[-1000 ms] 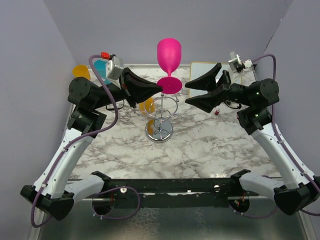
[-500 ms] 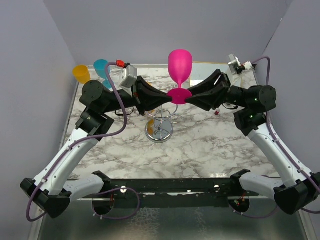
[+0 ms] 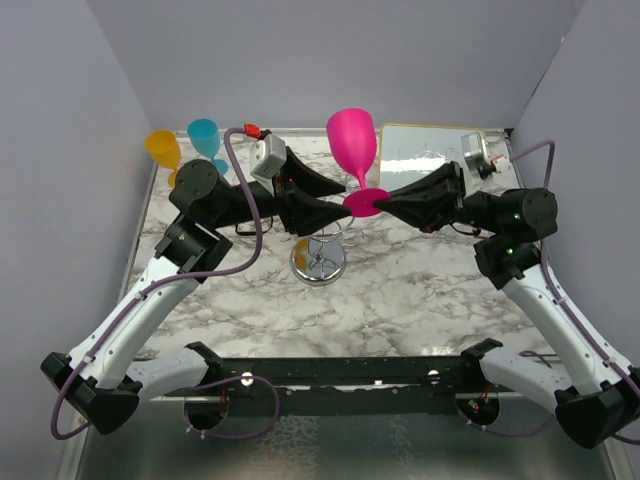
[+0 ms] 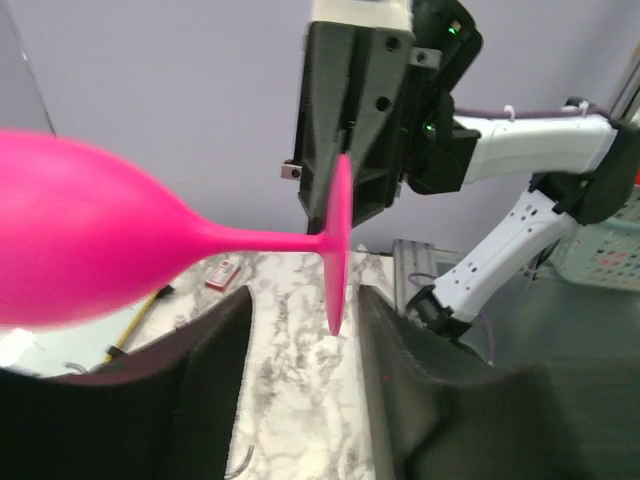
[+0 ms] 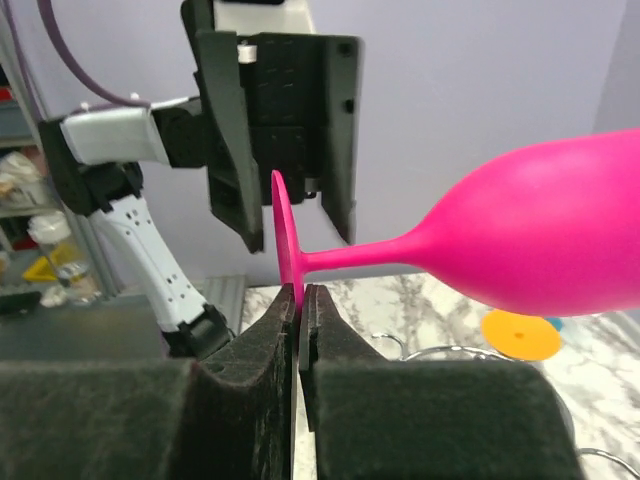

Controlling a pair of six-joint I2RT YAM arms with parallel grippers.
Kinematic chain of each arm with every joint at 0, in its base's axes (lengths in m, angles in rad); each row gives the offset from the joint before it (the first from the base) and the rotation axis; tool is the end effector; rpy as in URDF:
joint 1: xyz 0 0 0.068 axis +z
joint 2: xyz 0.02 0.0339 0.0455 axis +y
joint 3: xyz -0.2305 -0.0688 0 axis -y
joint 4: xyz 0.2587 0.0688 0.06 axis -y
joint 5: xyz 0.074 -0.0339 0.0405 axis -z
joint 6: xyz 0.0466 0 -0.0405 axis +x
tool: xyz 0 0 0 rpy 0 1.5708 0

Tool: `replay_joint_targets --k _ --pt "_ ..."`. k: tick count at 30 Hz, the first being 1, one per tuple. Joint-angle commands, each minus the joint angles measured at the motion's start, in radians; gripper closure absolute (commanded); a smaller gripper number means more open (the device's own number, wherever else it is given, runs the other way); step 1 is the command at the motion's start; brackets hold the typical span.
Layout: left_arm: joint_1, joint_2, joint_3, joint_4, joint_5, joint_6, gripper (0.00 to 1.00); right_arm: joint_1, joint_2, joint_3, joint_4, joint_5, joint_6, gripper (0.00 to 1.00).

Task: Take the wine glass off the wine glass rack

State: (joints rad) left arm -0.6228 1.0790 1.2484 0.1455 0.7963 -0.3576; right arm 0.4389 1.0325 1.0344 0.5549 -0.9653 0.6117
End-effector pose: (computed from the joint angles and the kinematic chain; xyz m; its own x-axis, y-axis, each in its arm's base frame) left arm 0.1896 -0.1772 0.4525 -0.1004 -0.2293 -0.9682 0.9873 0.0975 -0.1254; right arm 0.2062 0.1391 0.4250 -0.1101 0.3094 -0.9445 -0.9900 0.0500 0.1318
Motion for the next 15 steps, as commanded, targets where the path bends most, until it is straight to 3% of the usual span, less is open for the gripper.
replay_joint_targets --k 1,5,9,12,15 --pt "0.004 -0.021 0.004 -0.072 -0.037 0.034 0.39 0.006 -0.114 -0.032 -0.163 0.062 -0.401 0.98" --pt "0.004 -0.058 -0.009 -0.151 -0.076 0.048 0.12 0.006 -0.200 -0.053 -0.413 0.124 -0.770 0.98" --pt "0.004 -0.074 -0.005 -0.248 -0.123 0.052 0.07 0.006 -0.309 -0.117 -0.597 0.079 -1.152 0.98" --pt "0.005 -0.062 0.011 -0.294 -0.122 0.018 0.07 0.011 -0.407 -0.172 -0.841 -0.060 -1.643 0.98" --pt "0.004 -0.033 0.078 -0.356 -0.096 -0.001 0.05 0.024 -0.484 -0.233 -0.917 0.007 -1.787 0.98"
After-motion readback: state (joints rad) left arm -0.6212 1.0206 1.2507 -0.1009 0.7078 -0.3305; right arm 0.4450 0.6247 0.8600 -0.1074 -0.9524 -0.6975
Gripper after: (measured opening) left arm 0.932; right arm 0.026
